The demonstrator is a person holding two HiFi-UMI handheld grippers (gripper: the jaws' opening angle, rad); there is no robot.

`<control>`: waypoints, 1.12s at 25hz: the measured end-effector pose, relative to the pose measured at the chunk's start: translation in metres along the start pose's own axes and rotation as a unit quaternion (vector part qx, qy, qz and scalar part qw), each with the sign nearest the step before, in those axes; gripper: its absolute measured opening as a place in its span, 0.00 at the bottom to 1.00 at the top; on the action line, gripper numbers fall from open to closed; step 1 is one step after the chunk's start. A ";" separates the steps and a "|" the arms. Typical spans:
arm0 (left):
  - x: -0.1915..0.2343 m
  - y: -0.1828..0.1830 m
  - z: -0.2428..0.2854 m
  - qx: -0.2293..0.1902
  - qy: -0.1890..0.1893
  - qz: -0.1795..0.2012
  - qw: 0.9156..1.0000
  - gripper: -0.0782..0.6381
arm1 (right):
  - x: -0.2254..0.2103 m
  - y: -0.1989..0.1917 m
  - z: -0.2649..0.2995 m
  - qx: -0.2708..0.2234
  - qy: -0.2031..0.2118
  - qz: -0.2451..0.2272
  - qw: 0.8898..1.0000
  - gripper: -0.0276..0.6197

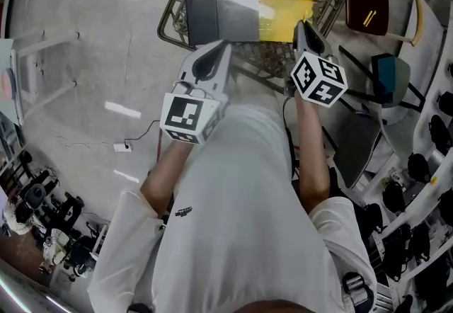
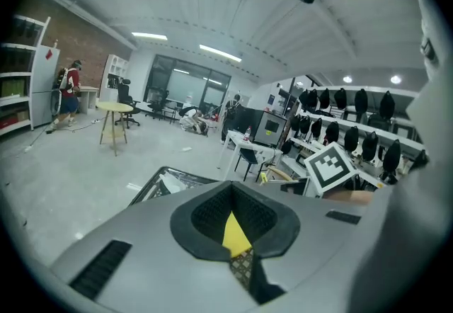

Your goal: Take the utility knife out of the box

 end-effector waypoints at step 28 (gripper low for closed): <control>0.000 0.058 -0.033 -0.085 0.010 0.036 0.996 0.11 | 0.061 0.062 -0.145 -0.205 0.080 -0.059 0.974 0.07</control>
Point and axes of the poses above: the fingertips, and each gripper's own axes: z forward along the fingers, x to its left, y out of its top, the point moved 6 cm from there along -z, backward along the fingers, and after that the axes turned 14 degrees about z, right-handed, at the moved point
